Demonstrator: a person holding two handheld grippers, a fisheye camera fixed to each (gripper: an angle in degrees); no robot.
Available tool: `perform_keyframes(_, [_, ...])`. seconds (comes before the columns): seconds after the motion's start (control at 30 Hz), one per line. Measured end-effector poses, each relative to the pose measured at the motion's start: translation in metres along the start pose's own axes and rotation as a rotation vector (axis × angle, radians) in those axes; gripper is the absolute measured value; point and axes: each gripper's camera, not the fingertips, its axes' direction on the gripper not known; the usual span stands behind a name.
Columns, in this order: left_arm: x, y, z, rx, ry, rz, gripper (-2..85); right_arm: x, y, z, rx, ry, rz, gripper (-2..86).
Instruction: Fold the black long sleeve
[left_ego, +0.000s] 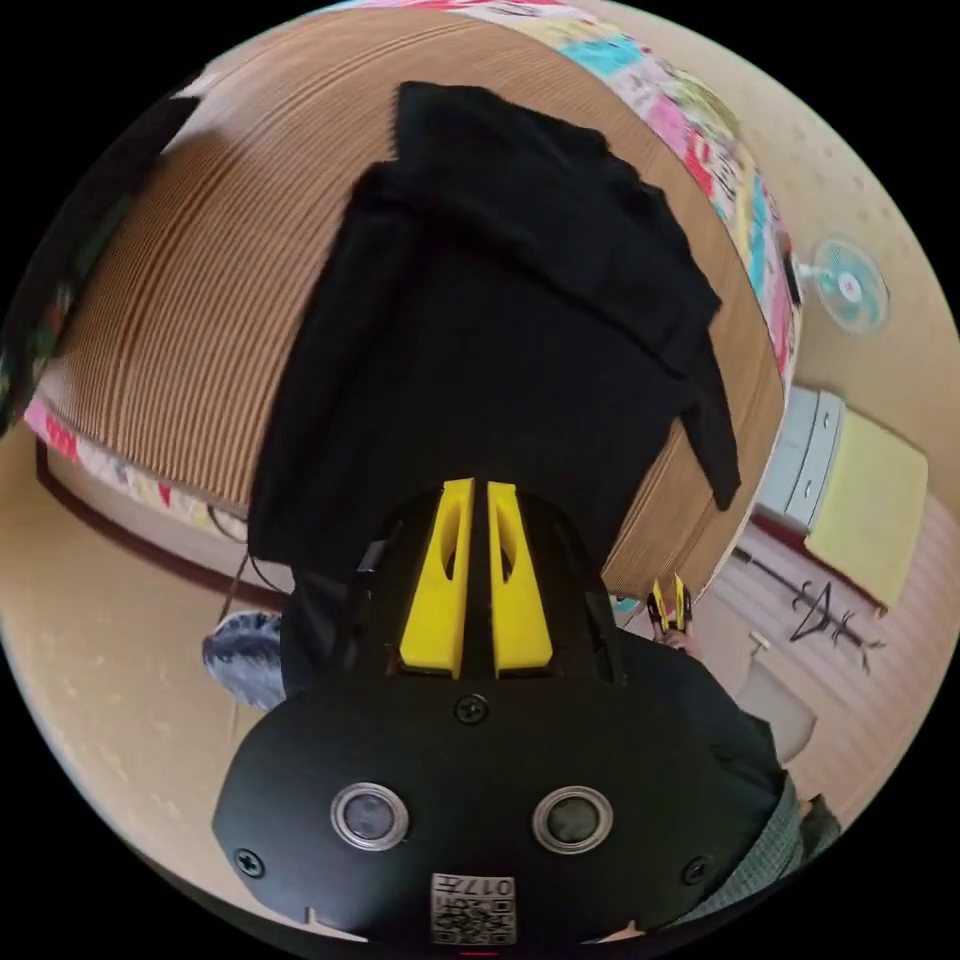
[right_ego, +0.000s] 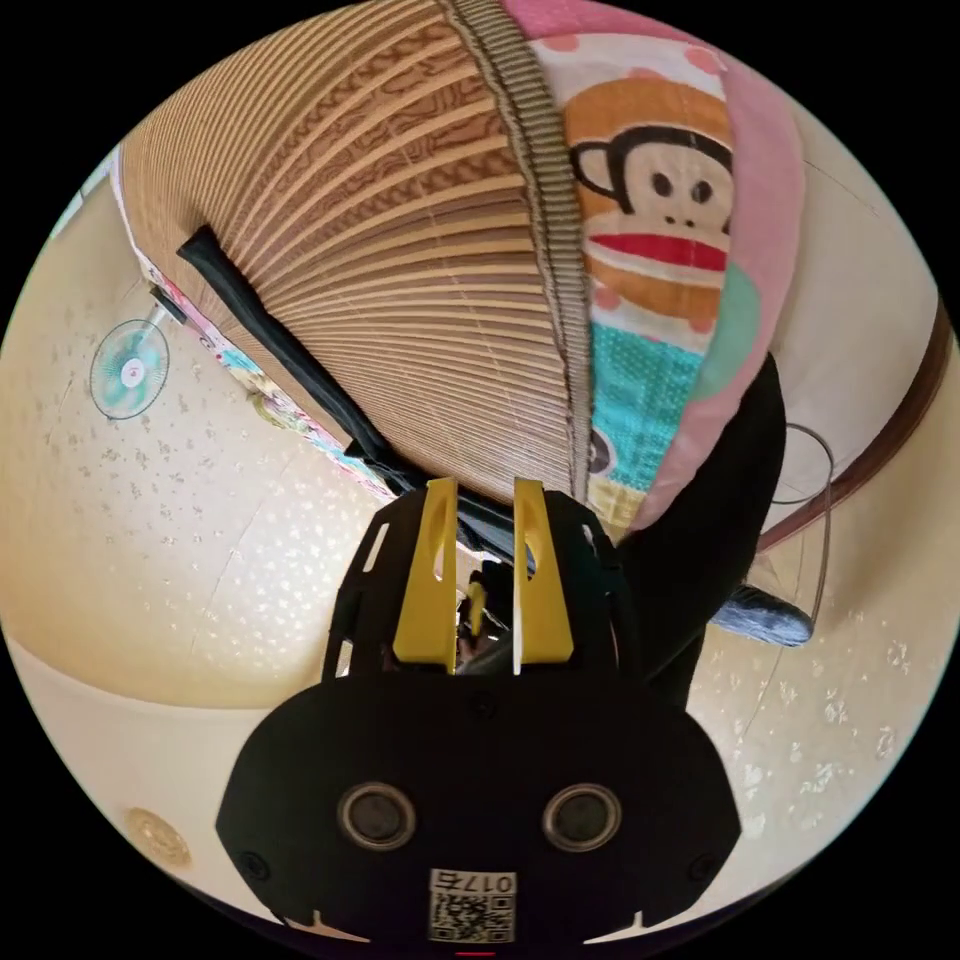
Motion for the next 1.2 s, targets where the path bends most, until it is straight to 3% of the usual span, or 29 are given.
perform_keyframes(0.17, [-0.118,0.056,-0.044,0.101,0.139,-0.424,0.5,-0.047,-0.044,-0.006,0.152,-0.283,-0.066,9.6])
perform_keyframes(0.43, [-0.181,0.190,-0.079,0.100,0.128,-0.841,-0.9,-0.134,-0.114,0.025,0.264,-0.367,-0.228,12.1])
perform_keyframes(0.67, [-0.177,0.202,-0.094,0.027,0.081,-0.928,-0.7,-0.130,-0.151,0.065,0.405,-0.555,-0.146,10.8])
perform_keyframes(0.9, [-0.143,0.142,-0.109,0.046,0.115,-0.757,-0.6,-0.128,-0.166,0.072,0.461,-0.583,-0.128,5.1])
perform_keyframes(1.07, [-0.132,0.121,-0.108,0.015,0.118,-0.705,-0.5,-0.220,-0.127,0.137,0.192,-0.741,-0.656,3.9])
perform_keyframes(1.2, [-0.138,0.113,-0.101,-0.028,0.108,-0.681,-0.5,-0.263,-0.054,0.253,-0.133,-0.778,-0.850,4.0])
